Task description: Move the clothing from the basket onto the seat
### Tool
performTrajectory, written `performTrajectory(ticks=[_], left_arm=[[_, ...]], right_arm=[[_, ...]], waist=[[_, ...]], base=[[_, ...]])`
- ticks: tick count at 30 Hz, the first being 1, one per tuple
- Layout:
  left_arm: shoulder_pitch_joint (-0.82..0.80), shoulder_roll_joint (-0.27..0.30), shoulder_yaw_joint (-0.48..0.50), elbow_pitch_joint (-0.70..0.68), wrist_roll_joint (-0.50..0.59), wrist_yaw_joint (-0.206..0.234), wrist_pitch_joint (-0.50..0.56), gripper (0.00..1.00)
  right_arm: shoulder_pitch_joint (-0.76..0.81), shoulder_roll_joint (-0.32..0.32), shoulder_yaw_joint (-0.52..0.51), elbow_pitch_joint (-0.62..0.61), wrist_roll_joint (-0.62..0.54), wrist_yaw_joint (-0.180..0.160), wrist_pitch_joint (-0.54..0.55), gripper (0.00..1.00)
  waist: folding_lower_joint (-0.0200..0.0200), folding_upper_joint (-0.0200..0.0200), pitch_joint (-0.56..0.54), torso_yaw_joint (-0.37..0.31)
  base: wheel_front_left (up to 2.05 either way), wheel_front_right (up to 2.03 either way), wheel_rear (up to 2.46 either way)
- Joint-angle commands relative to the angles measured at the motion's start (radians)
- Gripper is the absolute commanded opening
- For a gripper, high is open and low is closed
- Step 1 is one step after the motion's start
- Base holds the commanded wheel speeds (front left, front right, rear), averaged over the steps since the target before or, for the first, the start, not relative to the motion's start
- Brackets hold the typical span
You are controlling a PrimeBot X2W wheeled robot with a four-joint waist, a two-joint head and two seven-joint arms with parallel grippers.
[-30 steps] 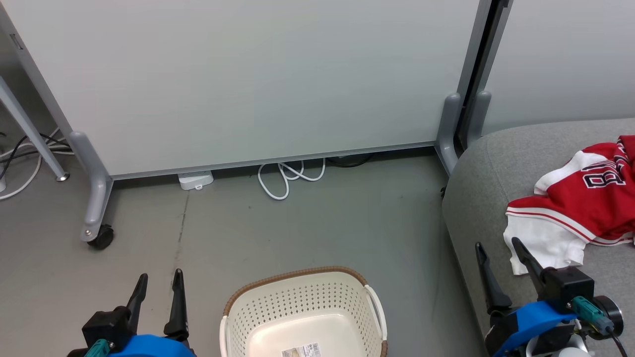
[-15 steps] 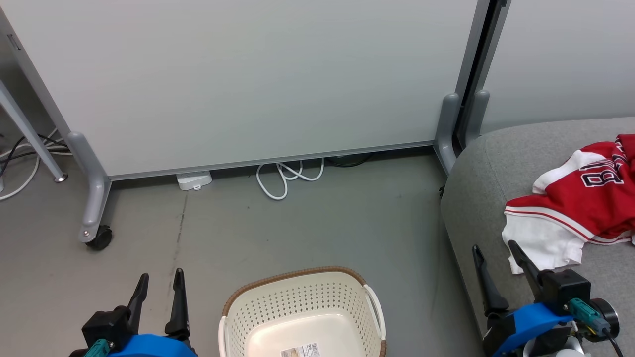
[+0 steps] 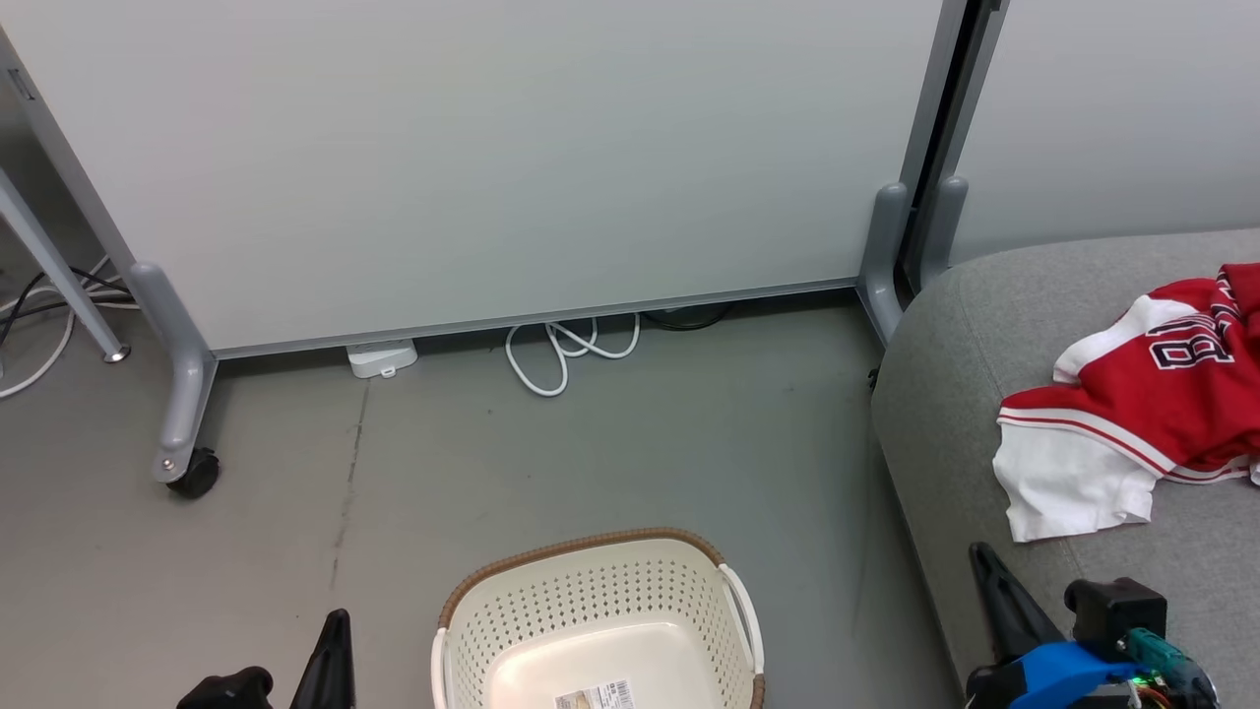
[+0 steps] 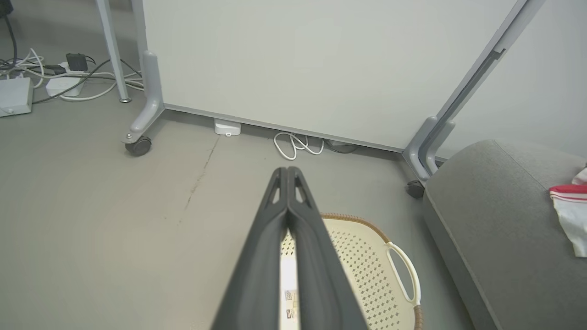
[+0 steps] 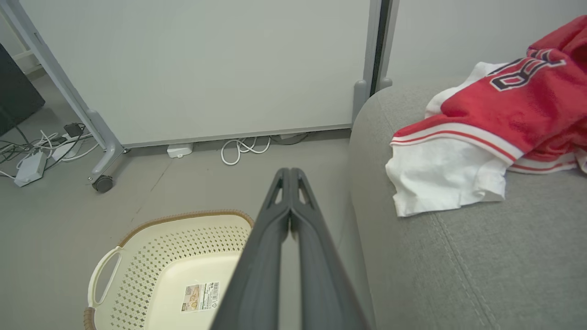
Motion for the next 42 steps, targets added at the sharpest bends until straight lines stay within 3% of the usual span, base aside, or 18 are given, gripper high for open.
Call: performTrajectory(ticks=[1, 20, 42], left_arm=[[-0.022, 0.003, 0.010, -0.022, -0.037, 0.000, 0.008, 0.00], [-0.051, -0.006, 0.047, -0.084, -0.337, -0.002, 0.092, 0.00], [-0.078, -0.015, 0.082, -0.139, -0.612, -0.004, 0.172, 0.00]], right_arm=[[-0.018, -0.001, -0.007, -0.016, 0.044, 0.000, 0.007, 0.00], [-0.033, 0.000, -0.023, -0.042, 0.406, 0.000, 0.059, 0.00], [-0.050, 0.002, -0.042, -0.062, 0.738, 0.000, 0.112, 0.00]], waist=[[0.0000, -0.0001, 0.000, -0.001], [0.0000, -0.0001, 0.006, -0.010], [0.0000, -0.0001, 0.012, -0.020]], base=[[0.00, 0.00, 0.00], [0.00, 0.00, 0.00], [0.00, 0.00, 0.00]])
